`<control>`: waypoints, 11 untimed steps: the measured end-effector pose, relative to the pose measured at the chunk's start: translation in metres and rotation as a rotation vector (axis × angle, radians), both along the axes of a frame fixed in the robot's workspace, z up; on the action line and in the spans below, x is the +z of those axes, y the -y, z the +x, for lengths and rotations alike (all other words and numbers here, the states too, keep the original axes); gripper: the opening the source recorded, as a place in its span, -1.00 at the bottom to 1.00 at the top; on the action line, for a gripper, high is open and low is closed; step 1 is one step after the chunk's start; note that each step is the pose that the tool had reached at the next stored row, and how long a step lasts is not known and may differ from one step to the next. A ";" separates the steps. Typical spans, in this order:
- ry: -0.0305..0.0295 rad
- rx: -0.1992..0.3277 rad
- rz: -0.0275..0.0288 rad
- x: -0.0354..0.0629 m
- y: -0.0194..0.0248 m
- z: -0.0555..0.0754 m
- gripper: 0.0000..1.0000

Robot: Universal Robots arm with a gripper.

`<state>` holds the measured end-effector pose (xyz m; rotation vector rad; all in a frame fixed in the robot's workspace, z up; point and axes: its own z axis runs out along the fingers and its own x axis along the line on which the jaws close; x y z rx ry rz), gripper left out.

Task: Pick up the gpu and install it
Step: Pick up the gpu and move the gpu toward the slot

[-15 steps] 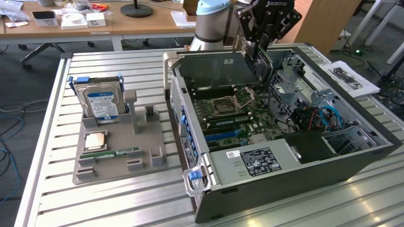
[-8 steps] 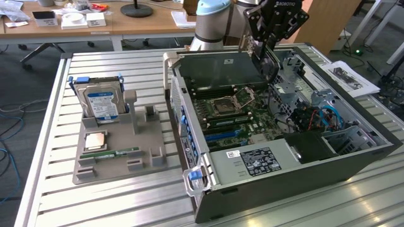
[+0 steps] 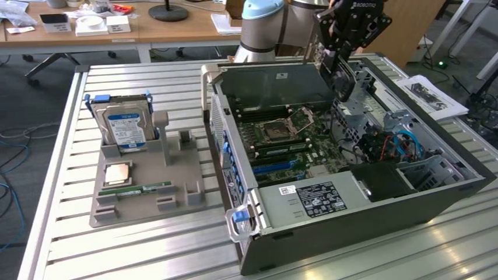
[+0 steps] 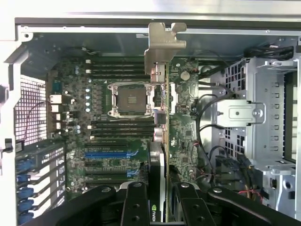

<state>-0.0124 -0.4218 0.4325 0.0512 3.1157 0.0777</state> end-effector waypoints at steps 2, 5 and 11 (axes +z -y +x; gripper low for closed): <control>0.0000 0.000 0.0000 0.0000 0.0000 0.005 -0.46; 0.0000 0.000 0.0000 0.0000 0.0000 0.013 -0.46; 0.0000 0.000 0.0001 -0.0001 -0.0001 0.030 -0.46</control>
